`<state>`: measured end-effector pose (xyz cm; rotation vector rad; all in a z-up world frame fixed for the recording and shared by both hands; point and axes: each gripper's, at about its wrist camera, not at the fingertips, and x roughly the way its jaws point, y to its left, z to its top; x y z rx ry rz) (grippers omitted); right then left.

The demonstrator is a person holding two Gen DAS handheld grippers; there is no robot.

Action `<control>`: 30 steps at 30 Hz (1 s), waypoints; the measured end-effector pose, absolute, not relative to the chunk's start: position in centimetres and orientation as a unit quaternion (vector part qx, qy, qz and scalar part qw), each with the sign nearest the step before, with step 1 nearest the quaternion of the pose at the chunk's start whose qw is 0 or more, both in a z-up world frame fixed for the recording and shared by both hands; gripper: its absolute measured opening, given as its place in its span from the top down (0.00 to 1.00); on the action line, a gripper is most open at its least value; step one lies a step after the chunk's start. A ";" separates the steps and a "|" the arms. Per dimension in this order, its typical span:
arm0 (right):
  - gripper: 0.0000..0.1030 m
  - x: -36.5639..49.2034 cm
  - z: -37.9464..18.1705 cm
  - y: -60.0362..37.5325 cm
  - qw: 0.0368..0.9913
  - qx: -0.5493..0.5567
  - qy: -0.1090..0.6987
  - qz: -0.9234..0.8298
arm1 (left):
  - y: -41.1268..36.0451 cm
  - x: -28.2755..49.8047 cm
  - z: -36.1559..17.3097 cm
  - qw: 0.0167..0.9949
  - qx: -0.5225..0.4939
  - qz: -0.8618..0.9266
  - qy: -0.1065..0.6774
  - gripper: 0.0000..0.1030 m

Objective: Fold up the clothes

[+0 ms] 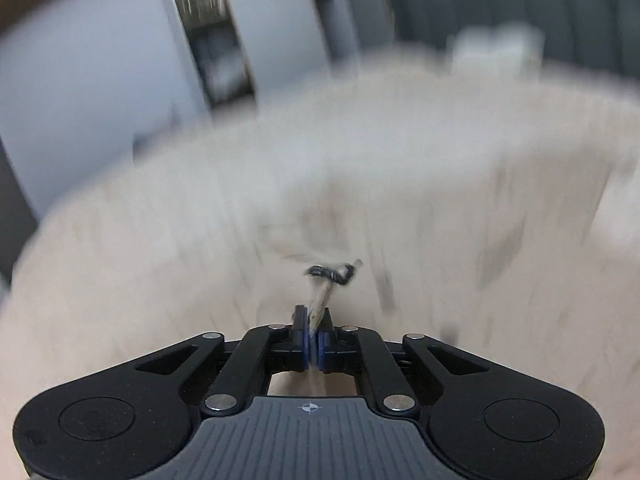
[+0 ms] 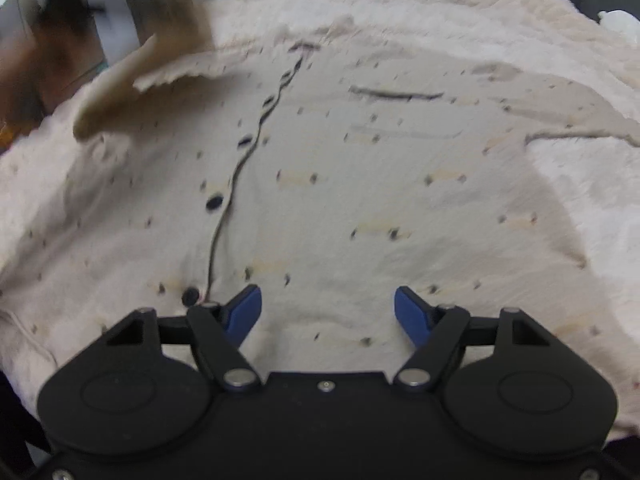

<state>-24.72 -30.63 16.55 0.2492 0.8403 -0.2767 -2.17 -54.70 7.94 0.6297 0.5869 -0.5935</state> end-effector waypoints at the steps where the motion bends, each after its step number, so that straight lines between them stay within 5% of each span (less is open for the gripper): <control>1: 0.30 -24.8 16.8 -30.7 0.897 0.117 0.404 -0.134 | -55.5 -2.6 6.1 0.862 0.325 -0.272 0.277 0.94; 3: 0.30 -25.1 18.1 -31.1 0.902 0.102 0.396 -0.140 | -56.6 -3.8 4.5 0.864 0.360 -0.254 0.242 0.91; 5: 0.30 -25.3 19.0 -31.4 0.905 0.099 0.390 -0.139 | -56.5 -3.5 5.9 0.865 0.355 -0.261 0.238 0.73; 7: 0.30 -24.7 19.5 -31.8 0.906 0.103 0.389 -0.131 | -55.0 -3.1 7.2 0.866 0.339 -0.282 0.235 0.43; 16: 0.30 -15.9 22.9 -33.0 0.914 0.174 0.361 -0.067 | -40.1 -3.8 13.9 0.901 0.078 -0.311 0.293 0.42; 21: 0.35 -6.7 22.8 -33.6 0.904 0.223 0.361 -0.048 | -33.8 -2.2 12.8 0.891 0.002 -0.318 0.323 0.46; 30: 0.52 7.5 16.9 -35.2 0.880 0.227 0.403 -0.106 | -31.9 -4.3 9.5 0.855 0.091 -0.328 0.392 0.50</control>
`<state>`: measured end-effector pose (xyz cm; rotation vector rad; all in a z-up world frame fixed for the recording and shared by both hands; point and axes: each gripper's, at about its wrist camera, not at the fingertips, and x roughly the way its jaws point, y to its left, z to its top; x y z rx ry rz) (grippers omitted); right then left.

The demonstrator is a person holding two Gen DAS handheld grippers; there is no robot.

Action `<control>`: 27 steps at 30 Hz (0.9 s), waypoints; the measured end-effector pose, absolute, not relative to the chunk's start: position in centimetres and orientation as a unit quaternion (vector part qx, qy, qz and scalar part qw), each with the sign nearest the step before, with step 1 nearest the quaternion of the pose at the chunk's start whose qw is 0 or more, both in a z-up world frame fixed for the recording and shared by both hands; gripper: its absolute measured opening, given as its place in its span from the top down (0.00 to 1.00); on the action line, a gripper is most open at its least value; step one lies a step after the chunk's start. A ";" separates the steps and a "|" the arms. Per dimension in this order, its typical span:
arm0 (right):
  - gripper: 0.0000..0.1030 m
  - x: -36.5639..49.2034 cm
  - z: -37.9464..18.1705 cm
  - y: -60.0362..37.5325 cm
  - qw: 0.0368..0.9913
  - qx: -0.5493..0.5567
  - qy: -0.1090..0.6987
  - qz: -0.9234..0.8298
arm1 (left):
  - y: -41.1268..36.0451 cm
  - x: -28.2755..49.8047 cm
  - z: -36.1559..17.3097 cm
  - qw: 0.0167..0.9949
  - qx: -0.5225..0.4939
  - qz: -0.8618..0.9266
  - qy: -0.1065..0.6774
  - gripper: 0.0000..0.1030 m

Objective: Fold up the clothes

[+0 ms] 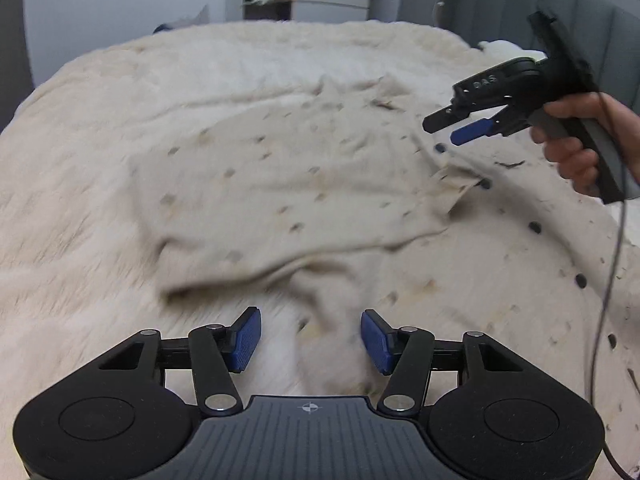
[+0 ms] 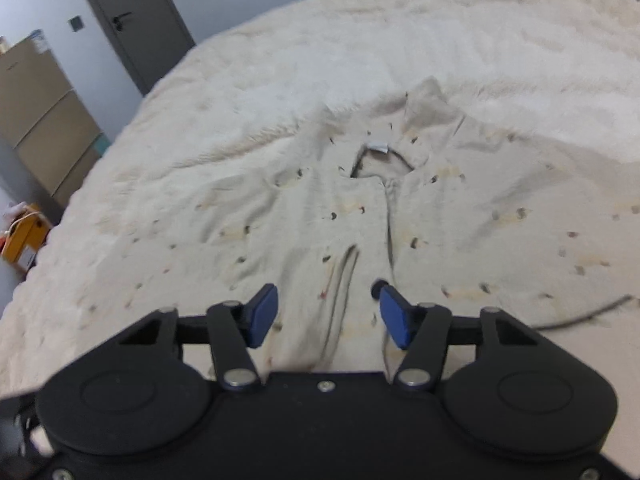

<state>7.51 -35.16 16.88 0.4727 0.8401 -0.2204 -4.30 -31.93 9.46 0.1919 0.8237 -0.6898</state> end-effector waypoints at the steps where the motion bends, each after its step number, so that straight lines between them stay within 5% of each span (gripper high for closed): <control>1: 0.54 7.8 16.7 -35.2 0.880 0.227 0.404 -0.105 | -31.7 -4.2 9.1 0.851 0.082 -0.331 0.400 0.50; 3: 0.63 9.3 15.7 -34.7 0.880 0.217 0.410 -0.104 | -31.0 -3.9 8.7 0.843 0.057 -0.335 0.417 0.50; 5: 0.92 10.1 15.4 -34.4 0.879 0.198 0.422 -0.101 | -30.6 -4.0 8.8 0.838 0.043 -0.340 0.425 0.50; 6: 0.98 10.6 15.6 -34.2 0.879 0.182 0.428 -0.102 | -30.3 -4.2 8.9 0.837 0.040 -0.342 0.426 0.50; 11: 0.99 12.0 18.8 -36.0 0.902 0.157 0.384 -0.119 | -29.6 -4.6 9.4 0.834 0.027 -0.345 0.430 0.50; 13: 0.86 12.8 19.3 -36.7 0.899 0.149 0.389 -0.137 | -29.6 -4.6 9.5 0.833 0.024 -0.345 0.433 0.50; 19: 0.68 10.3 19.1 -36.4 0.885 0.155 0.420 -0.124 | -29.5 -4.6 9.7 0.830 0.018 -0.345 0.438 0.50; 26: 0.69 3.9 18.0 -33.4 0.877 0.170 0.443 -0.075 | -29.4 -5.3 9.8 0.826 0.018 -0.352 0.440 0.50; 27: 0.84 3.5 17.7 -33.1 0.876 0.178 0.443 -0.070 | -29.5 -5.3 9.8 0.826 0.019 -0.352 0.440 0.50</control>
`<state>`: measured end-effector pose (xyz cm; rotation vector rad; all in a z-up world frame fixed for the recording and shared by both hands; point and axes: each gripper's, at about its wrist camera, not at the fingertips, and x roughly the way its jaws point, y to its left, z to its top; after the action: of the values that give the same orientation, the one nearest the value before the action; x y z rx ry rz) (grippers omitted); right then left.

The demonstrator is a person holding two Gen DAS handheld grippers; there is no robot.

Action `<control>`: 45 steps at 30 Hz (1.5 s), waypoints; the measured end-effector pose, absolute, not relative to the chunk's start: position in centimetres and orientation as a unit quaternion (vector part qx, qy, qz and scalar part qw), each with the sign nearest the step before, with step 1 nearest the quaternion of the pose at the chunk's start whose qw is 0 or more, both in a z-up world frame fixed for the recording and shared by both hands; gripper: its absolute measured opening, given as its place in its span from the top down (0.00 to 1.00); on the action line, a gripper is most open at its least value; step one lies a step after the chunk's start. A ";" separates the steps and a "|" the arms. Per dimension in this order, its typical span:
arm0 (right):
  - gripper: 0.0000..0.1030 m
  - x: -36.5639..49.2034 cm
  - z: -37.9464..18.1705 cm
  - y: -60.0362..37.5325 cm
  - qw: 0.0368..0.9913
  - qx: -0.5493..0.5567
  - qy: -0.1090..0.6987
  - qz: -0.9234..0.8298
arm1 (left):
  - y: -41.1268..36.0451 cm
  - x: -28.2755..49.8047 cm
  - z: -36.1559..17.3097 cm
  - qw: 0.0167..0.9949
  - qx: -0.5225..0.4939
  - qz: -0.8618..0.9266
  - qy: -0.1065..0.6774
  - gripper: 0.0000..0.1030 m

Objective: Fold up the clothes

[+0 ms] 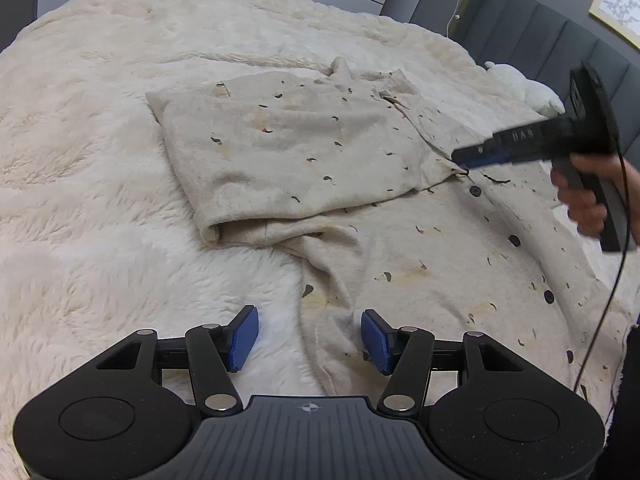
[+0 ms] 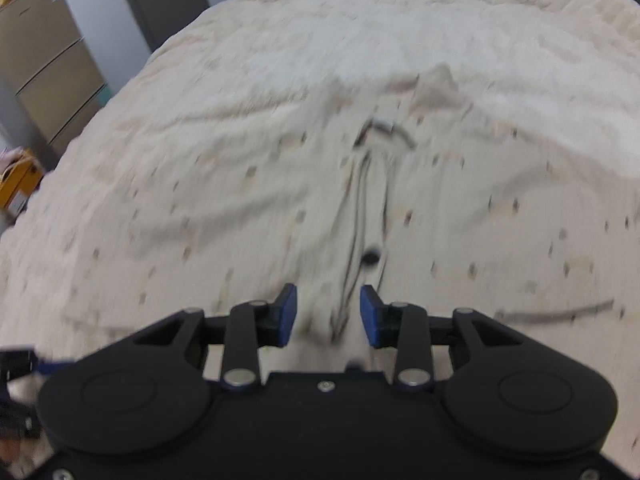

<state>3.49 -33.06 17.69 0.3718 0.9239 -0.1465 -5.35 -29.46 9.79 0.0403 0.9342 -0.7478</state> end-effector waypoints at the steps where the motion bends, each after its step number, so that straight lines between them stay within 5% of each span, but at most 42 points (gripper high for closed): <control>1: 0.99 3.4 17.7 -32.9 0.874 0.184 0.445 -0.068 | -29.5 -5.4 9.8 0.826 0.020 -0.352 0.439 0.50; 9: 1.00 1.4 18.3 -33.8 0.866 0.174 0.460 -0.095 | -27.3 -5.4 9.4 0.818 -0.027 -0.356 0.452 0.50; 11: 0.93 1.2 18.5 -33.7 0.868 0.169 0.455 -0.102 | -26.7 -5.3 9.3 0.811 -0.044 -0.358 0.460 0.50; 14: 0.66 -0.1 19.5 -33.7 0.879 0.205 0.420 -0.096 | -25.1 -5.1 9.5 0.794 -0.100 -0.369 0.473 0.50; 16: 0.65 -0.7 19.5 -33.2 0.881 0.200 0.419 -0.094 | -23.8 -5.0 9.0 0.776 -0.167 -0.374 0.479 0.50; 20: 0.65 -4.0 19.8 -32.0 0.884 0.220 0.408 -0.066 | -24.3 -5.6 7.7 0.759 -0.221 -0.374 0.486 0.80; 21: 0.65 -5.2 19.9 -31.5 0.885 0.223 0.406 -0.056 | -24.7 -5.9 7.5 0.755 -0.220 -0.375 0.491 0.96; 25: 0.65 -10.2 20.3 -30.1 0.892 0.210 0.399 -0.034 | -25.0 -8.6 7.8 0.758 -0.206 -0.355 0.507 1.00; 30: 0.65 -16.2 20.8 -30.0 0.897 0.217 0.384 -0.021 | -22.1 -11.2 8.8 0.787 -0.207 -0.278 0.510 0.95; 32: 0.65 -18.1 20.7 -30.1 0.897 0.218 0.384 -0.019 | -21.3 -12.8 9.5 0.790 -0.191 -0.274 0.514 0.73; 33: 0.65 -19.1 20.6 -30.3 0.897 0.220 0.384 -0.019 | -21.2 -13.6 9.8 0.787 -0.181 -0.286 0.517 0.53; 34: 0.65 -20.2 20.6 -30.4 0.896 0.221 0.384 -0.018 | -21.2 -14.4 10.1 0.783 -0.172 -0.297 0.519 0.48; 38: 0.64 -23.8 20.6 -31.1 0.898 0.235 0.373 -0.022 | -21.6 -17.1 9.8 0.773 -0.127 -0.312 0.538 0.50; 39: 0.64 -24.5 20.5 -31.1 0.897 0.240 0.370 -0.022 | -22.0 -17.8 9.5 0.767 -0.120 -0.319 0.543 0.56; 41: 0.64 -25.4 20.4 -31.1 0.897 0.249 0.366 -0.022 | -22.0 -18.5 8.9 0.752 -0.132 -0.326 0.557 0.98; 45: 0.64 -27.6 21.3 -32.4 0.901 0.264 0.343 -0.027 | -21.2 -20.5 7.9 0.724 -0.155 -0.338 0.580 0.99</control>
<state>-27.63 -32.35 21.25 0.5455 0.7091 -0.0549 -20.54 -21.18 7.92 -0.3426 1.2809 -0.7460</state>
